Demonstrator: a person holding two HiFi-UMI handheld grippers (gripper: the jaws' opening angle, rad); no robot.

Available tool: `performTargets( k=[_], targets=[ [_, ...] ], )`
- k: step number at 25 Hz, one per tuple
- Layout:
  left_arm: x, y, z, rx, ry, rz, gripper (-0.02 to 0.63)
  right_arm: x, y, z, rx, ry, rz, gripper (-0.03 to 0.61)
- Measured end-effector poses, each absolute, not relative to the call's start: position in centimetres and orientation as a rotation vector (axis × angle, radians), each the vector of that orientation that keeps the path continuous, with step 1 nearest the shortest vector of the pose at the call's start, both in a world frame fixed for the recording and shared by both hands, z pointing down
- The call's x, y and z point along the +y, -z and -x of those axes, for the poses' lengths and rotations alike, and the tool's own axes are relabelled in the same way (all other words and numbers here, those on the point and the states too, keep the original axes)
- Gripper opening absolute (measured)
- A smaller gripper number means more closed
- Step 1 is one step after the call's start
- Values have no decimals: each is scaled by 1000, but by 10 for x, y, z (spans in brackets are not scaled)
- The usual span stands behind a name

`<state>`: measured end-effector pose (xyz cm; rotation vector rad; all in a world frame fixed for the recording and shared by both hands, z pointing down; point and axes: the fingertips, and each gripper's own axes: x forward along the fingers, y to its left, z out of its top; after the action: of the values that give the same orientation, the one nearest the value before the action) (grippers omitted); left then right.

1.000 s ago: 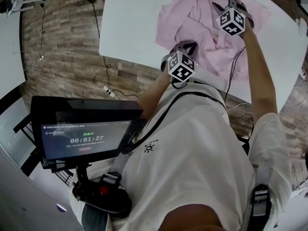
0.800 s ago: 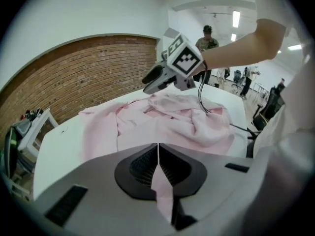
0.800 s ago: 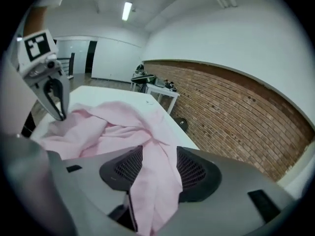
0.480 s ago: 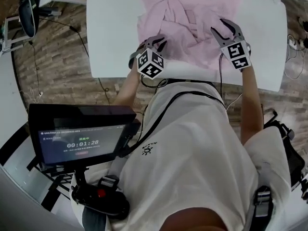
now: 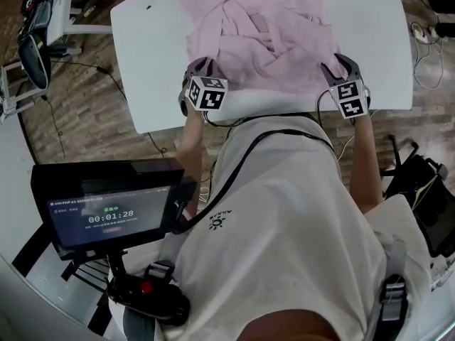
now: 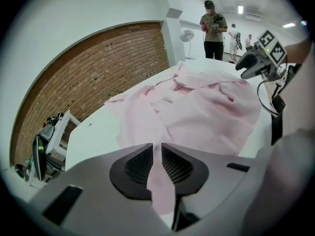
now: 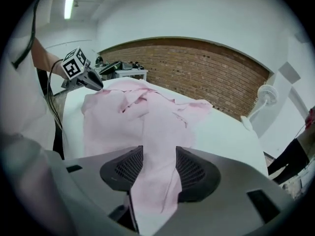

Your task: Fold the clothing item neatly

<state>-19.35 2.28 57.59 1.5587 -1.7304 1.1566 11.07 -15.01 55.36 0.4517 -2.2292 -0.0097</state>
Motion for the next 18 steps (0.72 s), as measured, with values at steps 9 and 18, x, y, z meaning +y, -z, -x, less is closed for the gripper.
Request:
performTargets(
  k=[9,18],
  targets=[
    [32,-580,195,-1757,-993,-1475,61,-124,-568,-117,-2205,-159,-531,213],
    [29,-583,198,-1798,-951,-1415,61,-138,-581,-118,-2120,-104,-574,28]
  ],
)
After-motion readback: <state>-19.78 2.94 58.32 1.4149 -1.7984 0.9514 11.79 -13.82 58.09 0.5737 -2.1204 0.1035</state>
